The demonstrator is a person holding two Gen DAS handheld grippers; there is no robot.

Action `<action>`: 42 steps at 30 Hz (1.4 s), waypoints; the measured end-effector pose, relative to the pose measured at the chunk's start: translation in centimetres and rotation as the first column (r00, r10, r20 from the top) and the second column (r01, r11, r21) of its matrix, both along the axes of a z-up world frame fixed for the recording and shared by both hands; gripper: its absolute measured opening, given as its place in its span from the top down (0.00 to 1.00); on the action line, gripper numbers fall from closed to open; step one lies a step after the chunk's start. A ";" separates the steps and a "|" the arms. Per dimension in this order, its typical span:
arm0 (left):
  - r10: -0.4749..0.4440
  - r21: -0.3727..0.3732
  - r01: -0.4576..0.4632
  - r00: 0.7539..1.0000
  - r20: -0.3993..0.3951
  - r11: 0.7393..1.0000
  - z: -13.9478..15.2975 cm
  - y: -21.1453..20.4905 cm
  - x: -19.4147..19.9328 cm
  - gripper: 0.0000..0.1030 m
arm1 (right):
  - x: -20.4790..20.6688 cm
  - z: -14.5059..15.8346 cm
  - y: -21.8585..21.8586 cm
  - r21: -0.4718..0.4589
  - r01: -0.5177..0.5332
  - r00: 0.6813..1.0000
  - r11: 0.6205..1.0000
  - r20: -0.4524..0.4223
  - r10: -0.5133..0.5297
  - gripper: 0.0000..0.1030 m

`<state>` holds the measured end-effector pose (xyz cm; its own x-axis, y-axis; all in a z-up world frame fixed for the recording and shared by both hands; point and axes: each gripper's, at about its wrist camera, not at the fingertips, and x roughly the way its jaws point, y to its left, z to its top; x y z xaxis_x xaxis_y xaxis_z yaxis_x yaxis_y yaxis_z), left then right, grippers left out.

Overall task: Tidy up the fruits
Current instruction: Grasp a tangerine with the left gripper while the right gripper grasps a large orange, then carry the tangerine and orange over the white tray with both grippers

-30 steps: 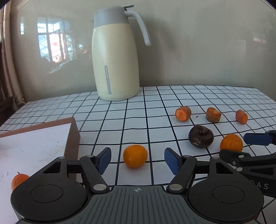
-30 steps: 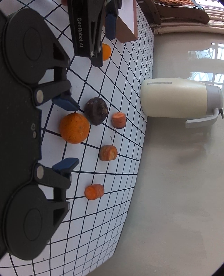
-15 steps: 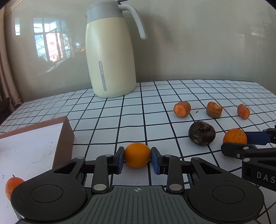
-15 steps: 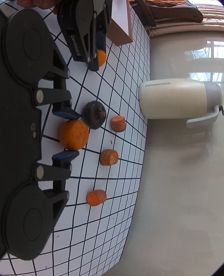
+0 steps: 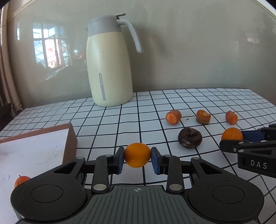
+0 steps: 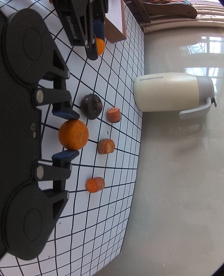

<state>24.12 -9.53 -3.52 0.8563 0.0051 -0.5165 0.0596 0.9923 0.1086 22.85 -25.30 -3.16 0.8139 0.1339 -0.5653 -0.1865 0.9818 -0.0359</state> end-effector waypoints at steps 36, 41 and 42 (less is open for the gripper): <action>0.034 -0.033 -0.030 0.990 0.140 0.999 3.4 4.4 -11.4 0.68 | -8.4 2.6 4.6 -0.023 -0.086 0.994 0.996 0.066 0.087 0.71; 0.039 -0.032 -0.034 0.986 0.162 0.999 4.1 4.9 -12.4 0.68 | -9.2 3.4 5.3 -0.027 -0.112 0.990 0.993 0.087 0.114 0.71; 0.040 -0.031 -0.035 0.985 0.165 0.999 4.2 5.0 -12.6 0.68 | -9.3 3.6 5.5 -0.024 -0.117 0.989 0.993 0.092 0.119 0.71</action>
<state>11.56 -4.52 0.70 0.9295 0.0263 -0.3678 0.0057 0.9963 0.0858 13.55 -19.82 0.42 0.8422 0.2221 -0.4913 -0.2959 0.9521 -0.0767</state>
